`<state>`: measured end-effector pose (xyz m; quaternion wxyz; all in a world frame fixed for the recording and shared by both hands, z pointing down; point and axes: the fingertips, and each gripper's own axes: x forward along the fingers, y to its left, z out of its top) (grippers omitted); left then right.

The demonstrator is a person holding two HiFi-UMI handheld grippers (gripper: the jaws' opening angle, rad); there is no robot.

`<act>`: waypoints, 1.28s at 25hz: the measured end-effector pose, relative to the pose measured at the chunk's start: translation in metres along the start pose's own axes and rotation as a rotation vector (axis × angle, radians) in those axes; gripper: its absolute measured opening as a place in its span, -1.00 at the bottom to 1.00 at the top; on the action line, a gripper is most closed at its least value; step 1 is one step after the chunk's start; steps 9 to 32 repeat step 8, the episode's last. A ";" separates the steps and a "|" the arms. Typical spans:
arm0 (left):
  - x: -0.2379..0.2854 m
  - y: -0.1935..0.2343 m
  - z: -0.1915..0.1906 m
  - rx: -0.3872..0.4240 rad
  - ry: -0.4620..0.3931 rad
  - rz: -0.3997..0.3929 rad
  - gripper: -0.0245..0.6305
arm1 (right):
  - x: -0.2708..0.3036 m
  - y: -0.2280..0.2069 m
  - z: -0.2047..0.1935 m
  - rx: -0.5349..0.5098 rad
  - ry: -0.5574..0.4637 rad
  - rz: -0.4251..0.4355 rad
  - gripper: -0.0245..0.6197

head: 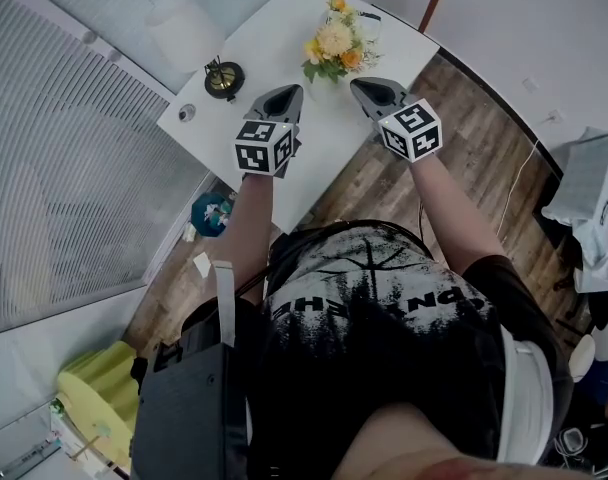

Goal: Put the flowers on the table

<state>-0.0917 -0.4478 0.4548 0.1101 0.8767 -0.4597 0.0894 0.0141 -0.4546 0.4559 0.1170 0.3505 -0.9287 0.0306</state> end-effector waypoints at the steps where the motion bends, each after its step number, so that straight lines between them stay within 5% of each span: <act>1: 0.000 0.000 0.000 0.000 -0.001 -0.001 -0.89 | 0.000 0.000 0.001 0.000 -0.003 0.000 -0.88; 32: -0.002 0.001 0.000 0.005 0.000 -0.005 -0.89 | 0.002 0.003 0.000 -0.004 0.000 -0.005 -0.88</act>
